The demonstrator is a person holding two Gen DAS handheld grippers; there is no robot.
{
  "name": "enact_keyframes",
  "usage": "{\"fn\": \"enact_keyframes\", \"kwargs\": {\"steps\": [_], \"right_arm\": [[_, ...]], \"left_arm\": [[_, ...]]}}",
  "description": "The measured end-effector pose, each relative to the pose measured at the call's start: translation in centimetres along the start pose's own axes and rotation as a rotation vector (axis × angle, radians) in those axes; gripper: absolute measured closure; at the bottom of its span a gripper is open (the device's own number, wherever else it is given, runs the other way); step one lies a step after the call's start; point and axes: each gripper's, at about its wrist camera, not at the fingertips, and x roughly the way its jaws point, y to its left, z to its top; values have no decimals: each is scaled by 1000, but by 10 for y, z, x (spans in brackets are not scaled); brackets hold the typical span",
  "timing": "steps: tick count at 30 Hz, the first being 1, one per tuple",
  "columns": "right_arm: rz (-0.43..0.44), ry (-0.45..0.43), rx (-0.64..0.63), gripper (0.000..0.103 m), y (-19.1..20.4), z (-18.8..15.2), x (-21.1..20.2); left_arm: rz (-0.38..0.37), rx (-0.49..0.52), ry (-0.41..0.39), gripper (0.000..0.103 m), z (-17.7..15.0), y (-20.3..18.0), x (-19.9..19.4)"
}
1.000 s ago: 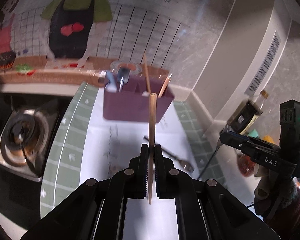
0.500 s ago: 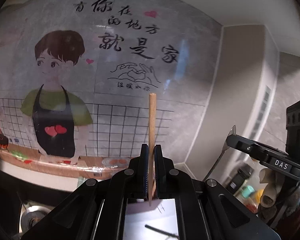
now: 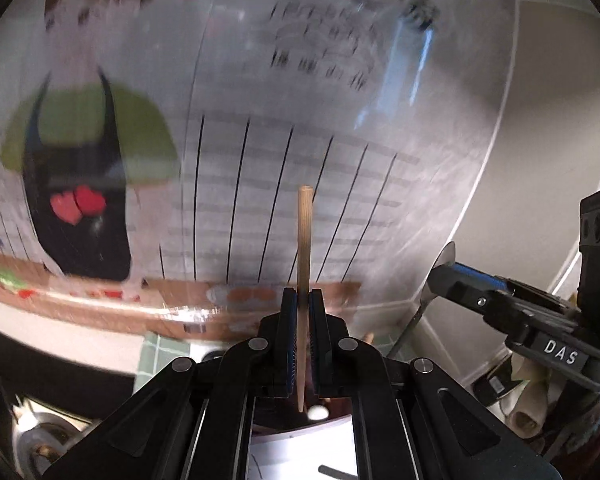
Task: Organize utensils
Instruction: 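Carry the chopstick and brown spoon over the purple holder and open both grippers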
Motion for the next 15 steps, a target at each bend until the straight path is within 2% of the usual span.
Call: {"fn": "enact_keyframes", "kwargs": {"steps": [5,6,7,9,15], "right_arm": [[41,118,59,72,-20,-27,40],[41,138,80,72,-25,-33,47],[35,144,83,72,-27,-37,49],[23,154,72,72,-28,-44,52],[-22,177,-26,71,-19,-65,26]], "left_arm": [[14,-7,77,95,-23,10,33],[10,-10,92,93,-27,12,38],[8,-11,100,86,-31,14,41],[3,-13,111,73,-35,14,42],[38,-10,110,72,-53,11,9]]}}
